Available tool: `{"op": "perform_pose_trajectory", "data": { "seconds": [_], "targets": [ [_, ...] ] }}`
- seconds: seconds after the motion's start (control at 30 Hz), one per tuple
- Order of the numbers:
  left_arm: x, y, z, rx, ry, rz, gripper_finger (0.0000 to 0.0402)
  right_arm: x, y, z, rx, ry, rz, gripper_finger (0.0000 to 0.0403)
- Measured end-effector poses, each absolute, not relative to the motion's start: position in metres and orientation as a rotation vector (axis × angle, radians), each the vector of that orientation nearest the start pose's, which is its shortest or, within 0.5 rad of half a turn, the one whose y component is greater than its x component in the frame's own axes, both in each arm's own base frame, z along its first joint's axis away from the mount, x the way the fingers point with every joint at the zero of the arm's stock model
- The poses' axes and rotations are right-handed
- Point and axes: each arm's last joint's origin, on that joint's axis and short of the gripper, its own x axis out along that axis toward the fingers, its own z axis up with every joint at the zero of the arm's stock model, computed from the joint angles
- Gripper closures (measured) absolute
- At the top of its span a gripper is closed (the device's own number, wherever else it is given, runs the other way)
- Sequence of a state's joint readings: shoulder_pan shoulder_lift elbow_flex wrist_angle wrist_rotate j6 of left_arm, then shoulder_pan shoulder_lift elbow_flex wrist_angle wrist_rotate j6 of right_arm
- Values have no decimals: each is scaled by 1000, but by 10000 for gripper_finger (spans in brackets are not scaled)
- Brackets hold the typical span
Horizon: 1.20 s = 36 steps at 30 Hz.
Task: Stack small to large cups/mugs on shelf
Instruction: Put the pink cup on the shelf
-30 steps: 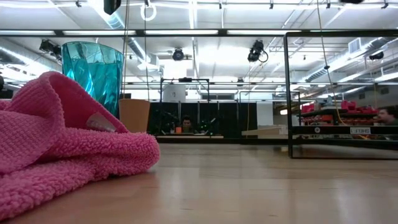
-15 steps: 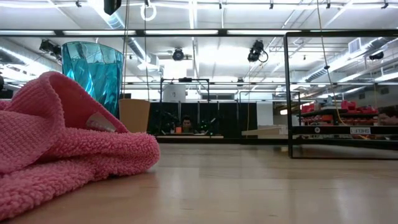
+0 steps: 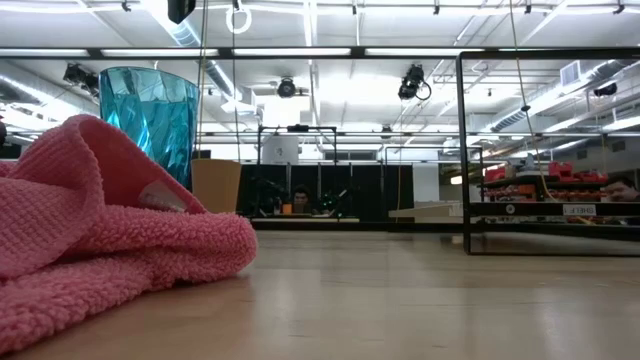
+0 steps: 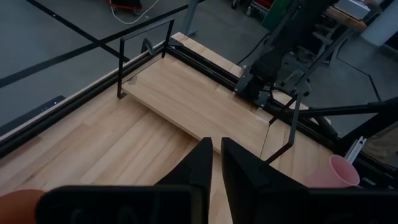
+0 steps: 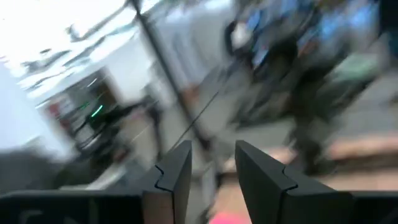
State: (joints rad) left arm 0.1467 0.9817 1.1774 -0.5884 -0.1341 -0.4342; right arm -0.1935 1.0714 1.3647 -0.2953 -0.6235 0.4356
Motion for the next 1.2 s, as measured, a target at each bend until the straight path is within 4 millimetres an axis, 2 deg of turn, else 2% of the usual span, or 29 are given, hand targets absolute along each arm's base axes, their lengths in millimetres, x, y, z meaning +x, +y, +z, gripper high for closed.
{"op": "perform_pose_trajectory", "data": {
  "seconds": [0.13,0.3,0.57,0.83,1.0,1.2],
  "targets": [
    [188,32,393,-428,328,358,365,203,12,447,551,301,484,273],
    [189,32,393,-428,328,358,366,189,51,435,705,527,481,273],
    [189,32,393,-435,326,359,359,156,103,420,887,796,347,273],
    [189,32,392,-434,327,359,367,130,141,403,1047,958,129,273],
    [188,32,391,-427,340,360,363,130,174,385,1125,1050,-6,273],
    [187,31,388,-418,378,366,357,143,207,349,1108,1150,-246,273]
  ]
}}
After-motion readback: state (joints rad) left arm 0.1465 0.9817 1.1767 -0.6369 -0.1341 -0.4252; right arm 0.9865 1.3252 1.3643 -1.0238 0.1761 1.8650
